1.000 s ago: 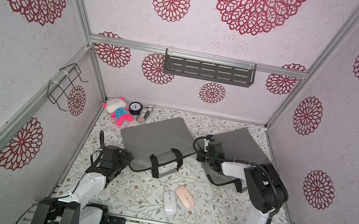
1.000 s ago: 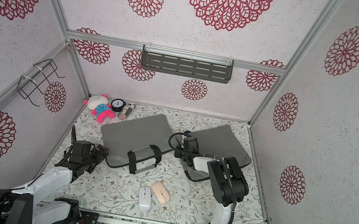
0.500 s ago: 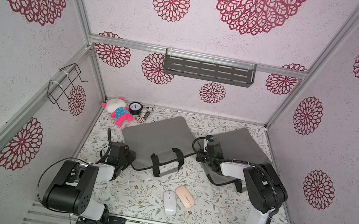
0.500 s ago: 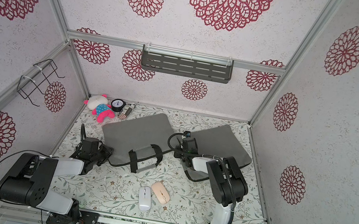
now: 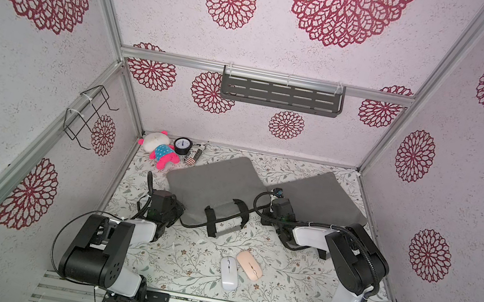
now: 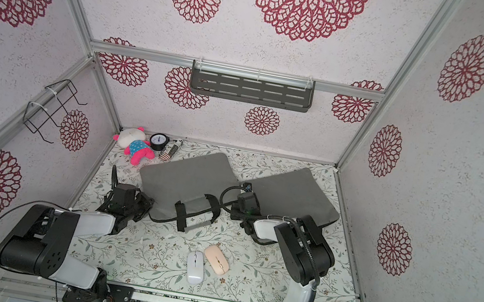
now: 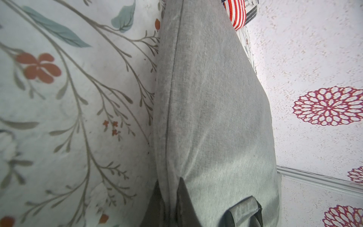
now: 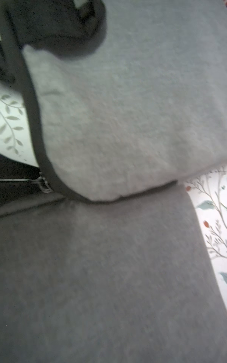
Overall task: Put the mouse into the laptop bag
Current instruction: Unzip the zipper on the zippered laptop bag.
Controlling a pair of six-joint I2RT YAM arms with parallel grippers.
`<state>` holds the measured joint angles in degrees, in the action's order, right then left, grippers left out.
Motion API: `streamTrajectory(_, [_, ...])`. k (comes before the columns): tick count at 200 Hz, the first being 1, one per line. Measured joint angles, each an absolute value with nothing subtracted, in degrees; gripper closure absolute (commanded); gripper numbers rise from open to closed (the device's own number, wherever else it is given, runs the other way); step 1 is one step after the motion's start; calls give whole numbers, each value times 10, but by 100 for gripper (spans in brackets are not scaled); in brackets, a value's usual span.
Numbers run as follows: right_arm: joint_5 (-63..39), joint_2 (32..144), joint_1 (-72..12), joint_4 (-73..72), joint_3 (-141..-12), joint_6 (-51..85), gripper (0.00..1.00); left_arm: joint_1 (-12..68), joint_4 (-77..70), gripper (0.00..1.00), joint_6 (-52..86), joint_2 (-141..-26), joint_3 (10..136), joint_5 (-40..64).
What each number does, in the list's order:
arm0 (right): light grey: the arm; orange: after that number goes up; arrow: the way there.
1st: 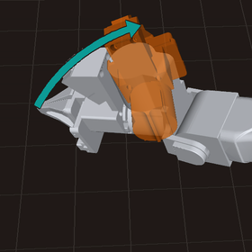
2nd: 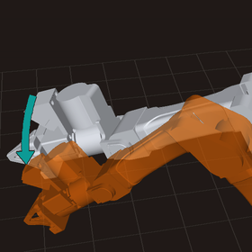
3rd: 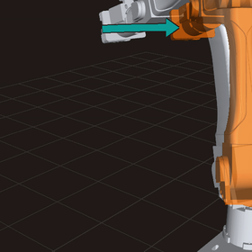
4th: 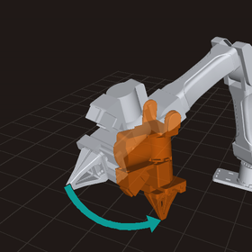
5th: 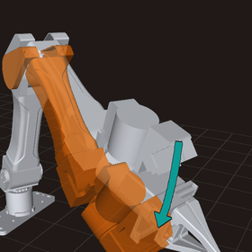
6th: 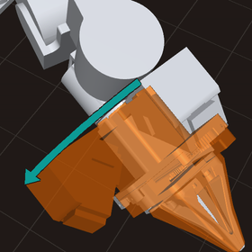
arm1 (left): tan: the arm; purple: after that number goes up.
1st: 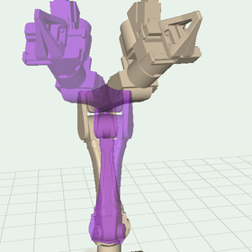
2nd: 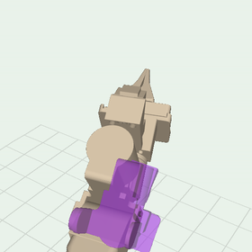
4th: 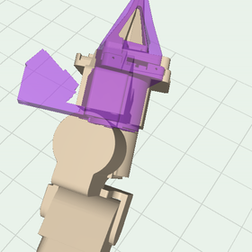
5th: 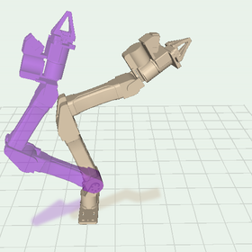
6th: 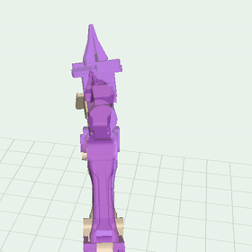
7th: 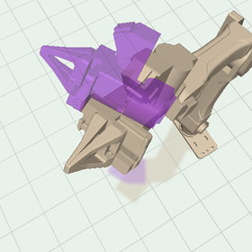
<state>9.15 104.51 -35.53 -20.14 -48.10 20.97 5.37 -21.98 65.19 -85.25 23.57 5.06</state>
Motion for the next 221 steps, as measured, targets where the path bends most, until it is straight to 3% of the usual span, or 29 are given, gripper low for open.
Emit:
streamTrajectory(116, [103,1069,-526,-129,-555,227,100,101,-184,100,672,-819,235,6])
streamTrajectory(164, [100,1080,-557,-104,-582,226,100,127,-153,100,698,-733,205,-19])
streamTrajectory(187, [88,1082,-542,-98,-582,226,100,188,-117,100,721,-660,180,-77])
streamTrajectory(209, [62,1083,-518,-95,-575,225,100,267,-77,70,739,-620,184,-149])
streamTrajectory(221, [55,1083,-504,-97,-573,225,100,299,-72,49,744,-616,189,-165])
